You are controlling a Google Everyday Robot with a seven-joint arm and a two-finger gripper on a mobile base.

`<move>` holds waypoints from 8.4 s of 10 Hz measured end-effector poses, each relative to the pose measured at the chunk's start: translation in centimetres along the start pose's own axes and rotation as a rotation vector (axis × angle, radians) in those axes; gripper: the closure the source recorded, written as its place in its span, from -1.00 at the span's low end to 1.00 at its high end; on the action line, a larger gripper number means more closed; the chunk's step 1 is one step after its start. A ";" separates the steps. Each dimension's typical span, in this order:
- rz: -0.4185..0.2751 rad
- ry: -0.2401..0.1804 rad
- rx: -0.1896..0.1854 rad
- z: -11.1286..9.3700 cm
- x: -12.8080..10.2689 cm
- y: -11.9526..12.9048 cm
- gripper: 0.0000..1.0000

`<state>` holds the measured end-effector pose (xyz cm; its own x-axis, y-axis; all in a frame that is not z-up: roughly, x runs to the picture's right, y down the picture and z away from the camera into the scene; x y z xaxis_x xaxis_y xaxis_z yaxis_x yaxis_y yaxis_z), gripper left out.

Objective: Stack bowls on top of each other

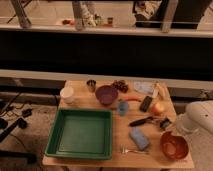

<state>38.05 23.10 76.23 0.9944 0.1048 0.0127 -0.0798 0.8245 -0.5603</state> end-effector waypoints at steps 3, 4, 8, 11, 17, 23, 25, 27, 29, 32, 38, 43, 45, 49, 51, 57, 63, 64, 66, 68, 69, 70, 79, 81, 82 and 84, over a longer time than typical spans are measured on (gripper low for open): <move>-0.008 -0.009 -0.011 0.0 0.1 0.0 1.00; -0.008 -0.016 -0.019 0.0 0.1 0.0 1.00; -0.016 -0.043 -0.022 -1.2 -0.8 -0.5 1.00; -0.001 -0.060 0.006 -3.7 -0.6 -1.4 1.00; -0.038 -0.064 0.029 -6.1 -1.7 -3.0 1.00; -0.151 -0.071 0.100 -9.3 -6.5 -6.9 1.00; -0.184 -0.081 0.114 -10.3 -8.1 -8.0 1.00; -0.213 -0.093 0.120 -10.5 -9.8 -8.8 1.00; -0.243 -0.106 0.126 -10.7 -11.8 -9.5 1.00; -0.289 -0.121 0.133 -10.9 -15.2 -10.6 1.00; -0.314 -0.133 0.125 -10.9 -16.5 -10.9 1.00; -0.315 -0.134 0.123 -10.8 -16.6 -10.9 1.00; -0.317 -0.134 0.124 -10.8 -16.7 -11.0 1.00; -0.384 -0.123 0.181 -11.3 -21.6 -13.6 1.00; -0.440 -0.122 0.211 -11.9 -25.3 -15.5 1.00; -0.554 -0.129 0.255 -12.7 -30.6 -18.5 1.00; -0.637 -0.136 0.277 -11.6 -35.1 -20.0 1.00; -0.654 -0.133 0.280 -11.4 -36.0 -20.4 1.00; -0.676 -0.135 0.282 -11.1 -37.4 -20.8 1.00; -0.689 -0.128 0.293 -11.0 -37.8 -21.4 1.00; -0.693 -0.130 0.296 -11.0 -38.1 -21.6 1.00; -0.702 -0.133 0.303 -10.9 -38.7 -21.8 1.00; -0.720 -0.151 0.349 -8.4 -37.8 -24.1 1.00; -0.728 -0.158 0.359 -7.8 -38.4 -24.5 1.00; -0.732 -0.159 0.363 -7.7 -38.6 -24.7 1.00; -0.745 -0.165 0.372 -7.4 -39.6 -24.8 1.00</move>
<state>1.12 -5.63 83.52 0.7756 -0.4825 0.4070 0.5459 0.8364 -0.0488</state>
